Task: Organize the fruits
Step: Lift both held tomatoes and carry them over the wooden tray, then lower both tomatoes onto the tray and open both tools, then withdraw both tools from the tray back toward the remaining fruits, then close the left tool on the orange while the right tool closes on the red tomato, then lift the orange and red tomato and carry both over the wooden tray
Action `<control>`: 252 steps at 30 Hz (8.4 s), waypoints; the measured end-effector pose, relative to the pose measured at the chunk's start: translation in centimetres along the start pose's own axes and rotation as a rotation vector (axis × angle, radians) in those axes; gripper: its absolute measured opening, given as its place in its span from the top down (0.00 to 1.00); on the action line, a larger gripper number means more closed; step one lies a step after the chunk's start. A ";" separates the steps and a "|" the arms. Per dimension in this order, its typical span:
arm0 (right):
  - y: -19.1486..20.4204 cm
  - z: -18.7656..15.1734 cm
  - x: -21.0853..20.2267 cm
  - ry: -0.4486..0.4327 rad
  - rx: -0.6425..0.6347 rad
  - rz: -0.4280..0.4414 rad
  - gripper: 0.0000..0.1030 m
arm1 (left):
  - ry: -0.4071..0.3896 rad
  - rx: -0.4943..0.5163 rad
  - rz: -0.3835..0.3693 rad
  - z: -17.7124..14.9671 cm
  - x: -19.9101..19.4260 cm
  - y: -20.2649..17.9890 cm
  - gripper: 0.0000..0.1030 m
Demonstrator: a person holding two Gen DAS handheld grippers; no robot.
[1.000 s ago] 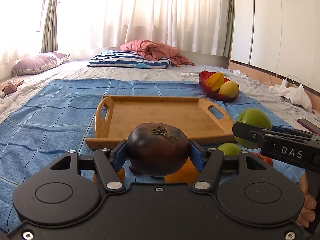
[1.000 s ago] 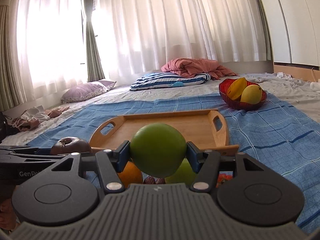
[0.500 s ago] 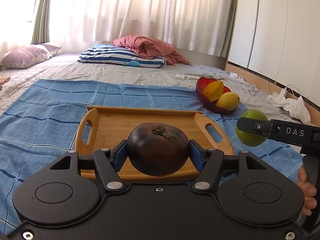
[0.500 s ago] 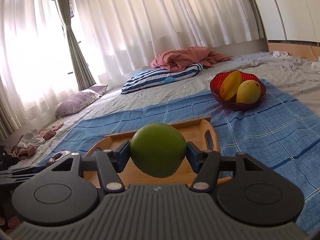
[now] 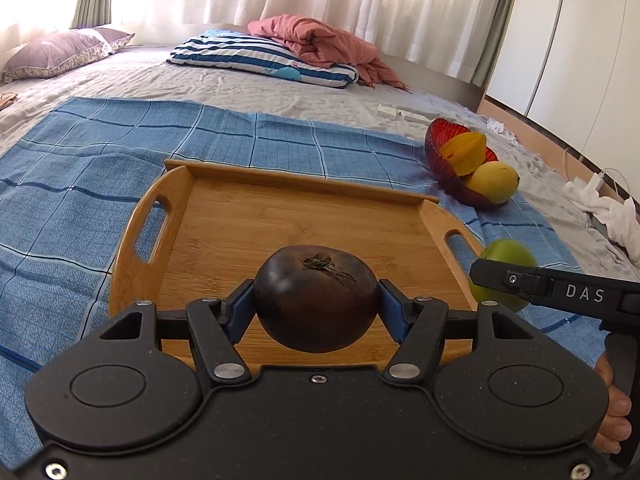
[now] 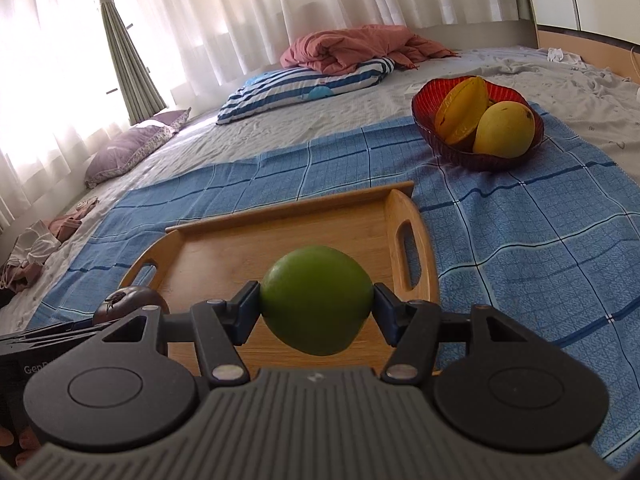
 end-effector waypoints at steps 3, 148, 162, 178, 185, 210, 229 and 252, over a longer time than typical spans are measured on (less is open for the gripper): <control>0.2 -0.3 1.0 0.027 -0.012 -0.011 0.39 | 0.016 -0.015 0.008 -0.1 1.0 0.5 0.40; -0.9 -14.8 -9.0 -0.244 -0.182 -0.125 0.00 | -0.283 0.157 0.138 -12.0 -12.2 5.5 0.04; -0.9 -15.0 -8.9 -0.239 -0.167 -0.126 0.00 | -0.259 0.123 0.128 -12.4 -11.9 5.9 0.29; -1.2 -15.0 -9.3 -0.246 -0.150 -0.129 0.09 | -0.207 0.104 0.150 -12.8 -11.1 6.9 0.49; -1.4 -15.0 -9.4 -0.241 -0.155 -0.139 0.16 | -0.192 0.113 0.148 -12.8 -10.7 6.7 0.54; -1.8 -14.9 -9.2 -0.223 -0.191 -0.189 0.36 | -0.207 0.177 0.166 -12.2 -11.3 6.0 0.55; -1.1 -10.4 -10.5 -0.278 -0.108 -0.123 0.37 | -0.228 0.215 0.169 -6.2 -11.0 4.6 0.55; -0.6 2.7 -2.1 -0.166 0.063 -0.007 0.37 | -0.149 0.108 0.009 4.8 -3.2 1.3 0.55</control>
Point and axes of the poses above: each gripper's, at about its wrist camera, not at the fingertips, and x roughly the way its jaws point, y to its left, z to its top, the point moved 10 cm from there along x, roughly the way its jaws point, and after that the axes turned 5 degrees about -z, right-handed, at the moved point
